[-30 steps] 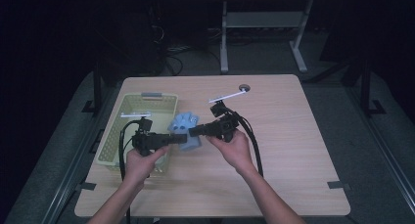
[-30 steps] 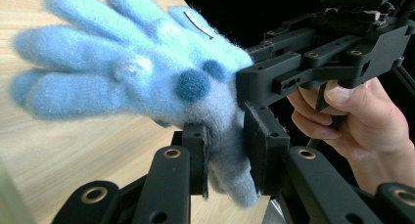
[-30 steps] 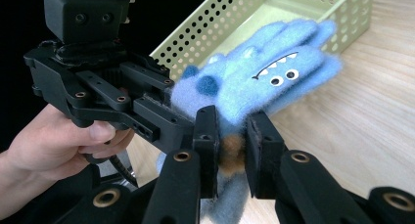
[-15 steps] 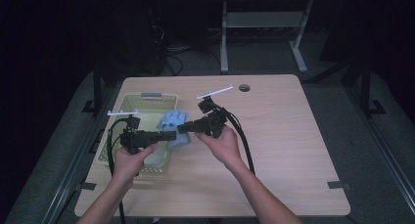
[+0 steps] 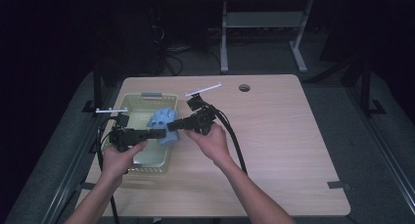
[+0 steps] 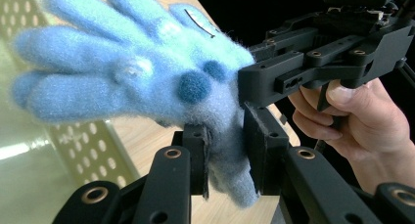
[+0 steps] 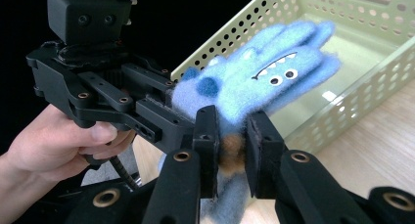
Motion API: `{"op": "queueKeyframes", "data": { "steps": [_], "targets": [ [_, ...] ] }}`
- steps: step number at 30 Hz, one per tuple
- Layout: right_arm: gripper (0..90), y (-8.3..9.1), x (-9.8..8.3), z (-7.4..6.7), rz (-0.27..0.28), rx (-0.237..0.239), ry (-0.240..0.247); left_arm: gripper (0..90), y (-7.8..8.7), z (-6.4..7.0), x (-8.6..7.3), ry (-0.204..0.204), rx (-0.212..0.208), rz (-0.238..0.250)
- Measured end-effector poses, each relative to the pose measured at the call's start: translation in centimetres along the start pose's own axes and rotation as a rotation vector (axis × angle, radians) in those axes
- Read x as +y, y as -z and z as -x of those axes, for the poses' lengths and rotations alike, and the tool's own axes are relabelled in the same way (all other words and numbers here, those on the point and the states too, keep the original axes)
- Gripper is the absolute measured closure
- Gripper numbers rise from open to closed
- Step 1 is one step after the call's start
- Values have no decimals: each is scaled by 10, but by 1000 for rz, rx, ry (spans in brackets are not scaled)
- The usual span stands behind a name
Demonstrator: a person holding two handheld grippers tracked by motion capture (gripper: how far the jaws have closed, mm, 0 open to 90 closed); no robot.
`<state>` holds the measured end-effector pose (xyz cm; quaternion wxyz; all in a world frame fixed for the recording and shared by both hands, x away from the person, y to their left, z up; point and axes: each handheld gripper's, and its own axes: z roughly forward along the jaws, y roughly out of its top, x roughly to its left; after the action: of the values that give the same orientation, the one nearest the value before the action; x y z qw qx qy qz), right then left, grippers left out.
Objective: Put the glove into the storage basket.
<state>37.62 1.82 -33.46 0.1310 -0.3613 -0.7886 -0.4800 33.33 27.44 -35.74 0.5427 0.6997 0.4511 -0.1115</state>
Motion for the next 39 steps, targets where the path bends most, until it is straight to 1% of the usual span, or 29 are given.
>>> {"op": "queueKeyframes", "data": {
  "steps": [1,5,8,9,10,15,16,17,18,19,20,21,22,24,28,32,34,37,39],
  "targets": [
    [768,-1,1,0,-4,1,-1,721,2,-1,0,-3,3,-6],
    [769,-9,4,-1,-6,6,-5,723,7,-6,2,12,5,-6],
    [769,-14,6,-2,-5,7,2,723,11,-8,2,17,9,-4],
    [769,-15,6,-3,-5,9,-5,724,13,-10,2,18,9,-10],
    [769,-17,6,-3,-3,10,1,724,14,-11,3,23,8,-13],
    [769,-24,9,-4,-9,12,1,725,19,-17,5,45,6,-18],
    [769,-25,10,-5,-10,12,-7,725,21,-17,6,46,9,-23],
    [769,-27,11,-5,-9,11,1,725,22,-18,6,47,10,-24],
    [769,-28,11,-6,-10,14,-6,726,23,-19,7,48,12,-26],
    [768,-29,12,-6,-12,15,-4,726,24,-20,7,45,13,-33],
    [769,-31,12,-5,-11,16,1,726,25,-20,8,50,16,-32],
    [769,-32,13,-6,-10,20,-4,726,26,-21,9,42,17,-37],
    [769,-33,13,-6,-11,21,-5,726,27,-21,9,46,21,-41],
    [769,-36,14,-6,-7,26,-7,727,29,-23,11,36,24,-45],
    [768,-41,15,-6,-1,29,0,730,32,-27,12,48,27,-52],
    [768,-46,15,-6,-1,26,1,731,35,-31,12,51,34,-56],
    [769,-49,15,-6,3,30,-14,731,36,-32,12,53,38,-58],
    [769,-52,15,-5,7,35,-11,731,39,-35,13,56,42,-62],
    [768,-56,15,-4,7,43,-22,732,41,-37,13,58,44,-69]
  ]
}}
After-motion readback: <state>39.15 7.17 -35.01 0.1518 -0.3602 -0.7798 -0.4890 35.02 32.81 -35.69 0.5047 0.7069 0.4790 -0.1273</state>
